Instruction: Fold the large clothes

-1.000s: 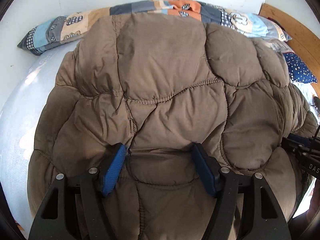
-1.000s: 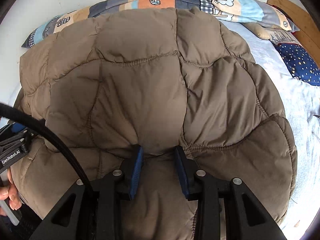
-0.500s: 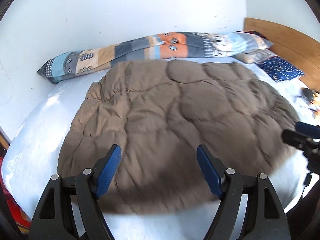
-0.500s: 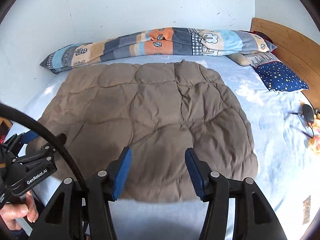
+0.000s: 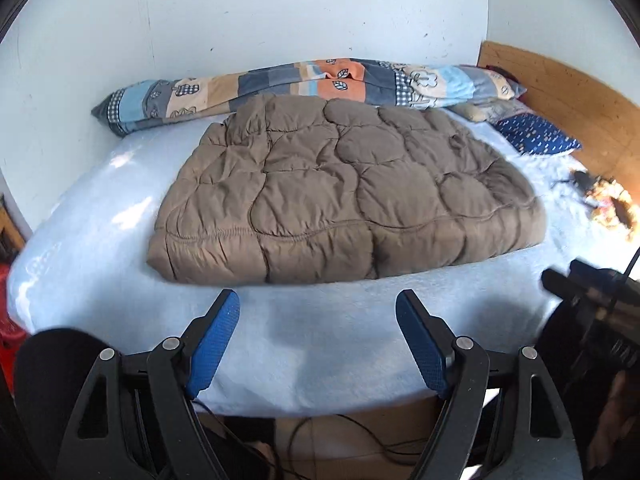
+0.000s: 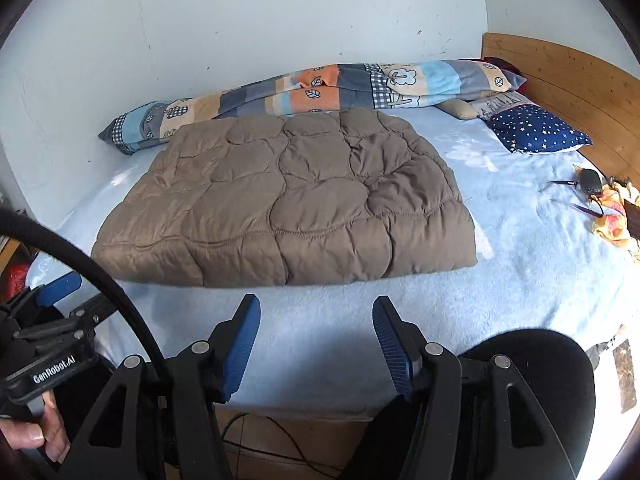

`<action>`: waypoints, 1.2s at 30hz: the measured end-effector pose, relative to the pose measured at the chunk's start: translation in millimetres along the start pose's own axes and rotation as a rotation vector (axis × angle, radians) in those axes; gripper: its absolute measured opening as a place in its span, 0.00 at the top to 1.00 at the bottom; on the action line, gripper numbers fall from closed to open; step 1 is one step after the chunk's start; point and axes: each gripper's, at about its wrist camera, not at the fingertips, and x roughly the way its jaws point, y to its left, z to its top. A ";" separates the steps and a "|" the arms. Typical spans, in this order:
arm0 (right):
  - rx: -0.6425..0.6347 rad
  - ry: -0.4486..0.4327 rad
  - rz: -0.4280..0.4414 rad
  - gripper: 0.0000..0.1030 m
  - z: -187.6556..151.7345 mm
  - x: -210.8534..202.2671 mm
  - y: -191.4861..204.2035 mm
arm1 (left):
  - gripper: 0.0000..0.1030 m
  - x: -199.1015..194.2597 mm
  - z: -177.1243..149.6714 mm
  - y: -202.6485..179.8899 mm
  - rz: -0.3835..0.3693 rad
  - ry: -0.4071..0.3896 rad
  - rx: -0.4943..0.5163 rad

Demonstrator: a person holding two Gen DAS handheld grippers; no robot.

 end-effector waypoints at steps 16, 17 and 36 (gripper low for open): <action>-0.108 -0.152 -0.157 0.23 17.3 -1.1 23.0 | 0.16 22.0 27.2 -10.0 0.039 -0.098 0.078; -0.122 -0.127 -0.160 0.23 16.2 6.2 25.8 | 0.15 23.2 26.5 -10.4 0.042 -0.107 0.083; -0.160 -0.058 -0.181 0.23 32.8 21.8 39.4 | 0.15 50.0 37.3 -2.9 0.143 0.057 0.091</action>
